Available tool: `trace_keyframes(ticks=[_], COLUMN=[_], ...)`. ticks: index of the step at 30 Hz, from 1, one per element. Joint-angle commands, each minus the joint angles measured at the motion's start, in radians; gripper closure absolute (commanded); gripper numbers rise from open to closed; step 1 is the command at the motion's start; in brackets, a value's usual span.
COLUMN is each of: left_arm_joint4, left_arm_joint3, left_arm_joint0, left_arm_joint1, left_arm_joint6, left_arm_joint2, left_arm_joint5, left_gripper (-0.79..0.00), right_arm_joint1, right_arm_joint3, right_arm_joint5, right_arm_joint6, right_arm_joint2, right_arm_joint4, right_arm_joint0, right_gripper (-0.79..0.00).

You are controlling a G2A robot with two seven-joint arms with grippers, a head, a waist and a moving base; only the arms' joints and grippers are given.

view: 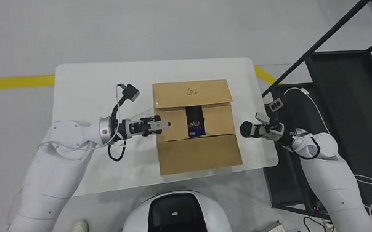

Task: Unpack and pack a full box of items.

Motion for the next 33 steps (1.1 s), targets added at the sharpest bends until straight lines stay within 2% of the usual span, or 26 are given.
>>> trace_keyframes(ticks=[1,5,18,23,26,33], left_arm_joint4=[-0.017,-0.033,-0.033,-0.012,-0.065,-0.134], left_arm_joint3=[0.072,0.160,0.160,0.136,0.205,0.370], left_arm_joint0=[-0.023,-0.059,-0.059,-0.045,-0.065,-0.131], left_arm_joint1=[-0.011,-0.025,-0.025,-0.028,-0.043,-0.081], left_arm_joint6=[0.014,0.026,0.026,0.067,0.070,0.094], left_arm_joint2=[0.037,0.074,0.074,0.088,0.126,0.184], left_arm_joint5=[-0.010,-0.026,-0.026,0.034,0.076,0.029], left_gripper=[-0.785,-0.785,-0.785,-0.785,-0.785,-0.785], right_arm_joint1=[0.000,0.000,0.000,0.000,0.000,0.000], right_arm_joint3=[0.005,0.010,0.010,0.010,0.010,0.010], right_arm_joint5=[-0.002,-0.004,-0.004,-0.004,-0.004,-0.004], right_arm_joint6=[-0.004,-0.002,-0.002,-0.002,-0.002,-0.002], right_arm_joint2=[0.002,0.004,0.004,0.004,0.004,0.004], right_arm_joint4=[-0.001,-0.003,-0.003,-0.003,-0.003,-0.003], right_arm_joint0=[0.000,0.000,0.000,0.000,0.000,0.000], right_gripper=[-0.785,-0.785,-0.785,-0.785,-0.785,-0.785])
